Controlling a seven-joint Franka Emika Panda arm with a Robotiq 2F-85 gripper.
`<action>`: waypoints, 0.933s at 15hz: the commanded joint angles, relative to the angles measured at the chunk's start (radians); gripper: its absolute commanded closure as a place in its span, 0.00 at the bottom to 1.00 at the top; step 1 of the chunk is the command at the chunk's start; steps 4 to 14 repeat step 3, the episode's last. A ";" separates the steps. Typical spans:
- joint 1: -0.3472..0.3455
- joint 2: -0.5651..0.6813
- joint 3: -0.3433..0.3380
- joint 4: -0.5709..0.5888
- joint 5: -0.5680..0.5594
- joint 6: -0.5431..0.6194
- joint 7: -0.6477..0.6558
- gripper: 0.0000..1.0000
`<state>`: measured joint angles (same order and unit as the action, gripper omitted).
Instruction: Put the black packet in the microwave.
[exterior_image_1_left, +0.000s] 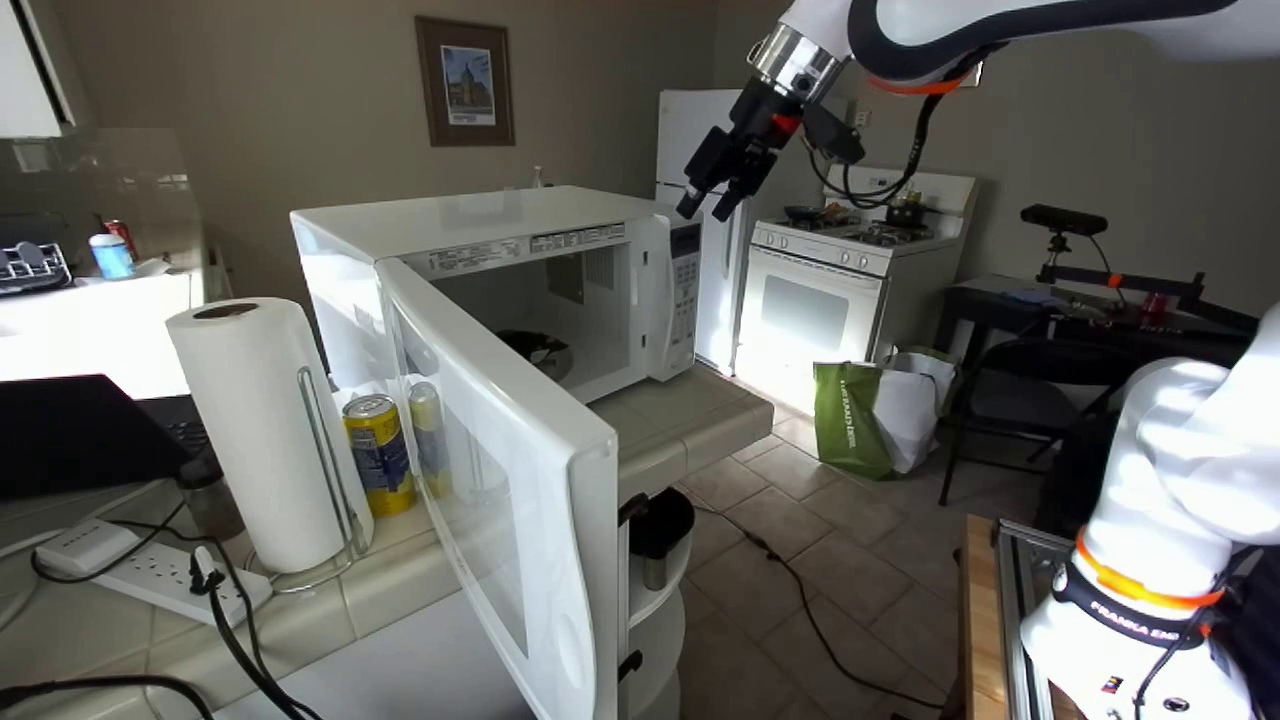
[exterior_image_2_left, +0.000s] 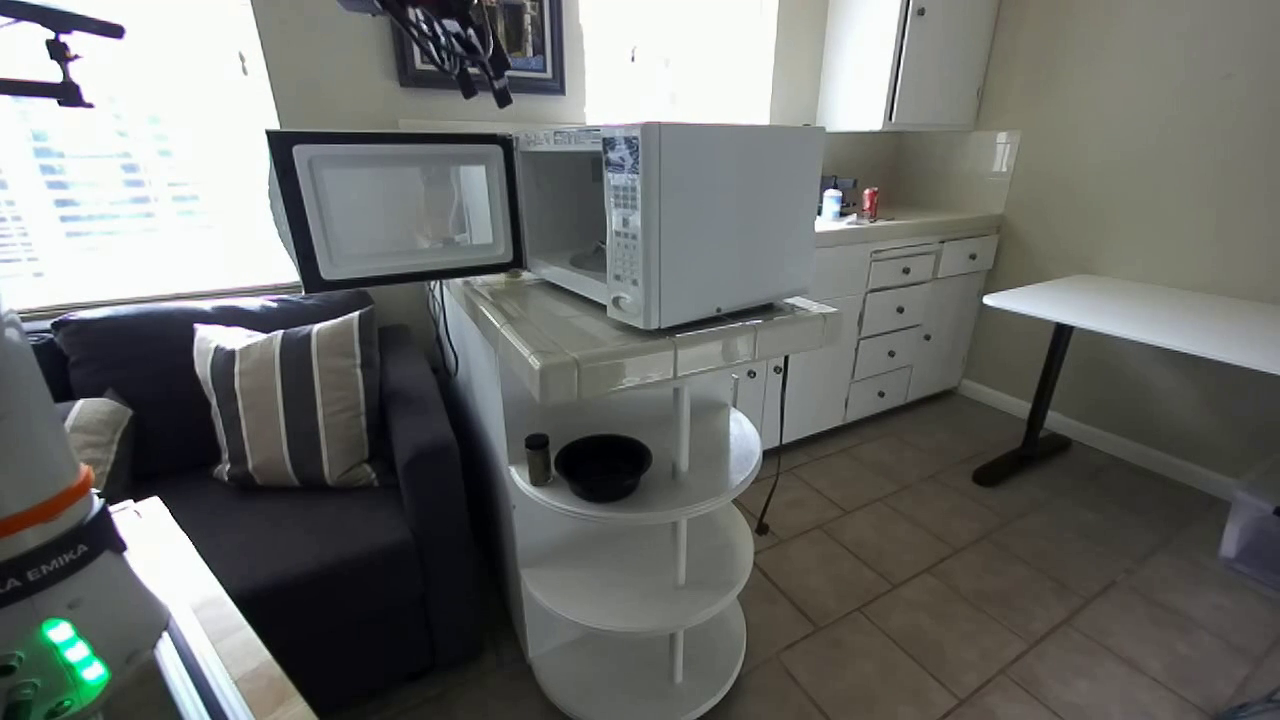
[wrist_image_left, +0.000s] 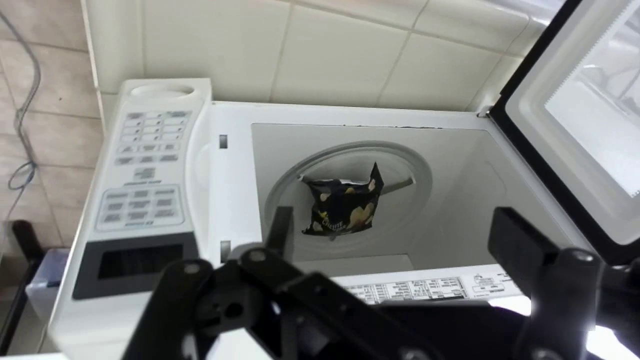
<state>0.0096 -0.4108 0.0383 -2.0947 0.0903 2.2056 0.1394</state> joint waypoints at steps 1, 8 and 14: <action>-0.002 -0.011 -0.004 0.017 -0.014 -0.028 -0.025 0.00; -0.003 -0.017 -0.008 0.029 -0.024 -0.046 -0.048 0.00; -0.003 -0.017 -0.008 0.029 -0.024 -0.046 -0.048 0.00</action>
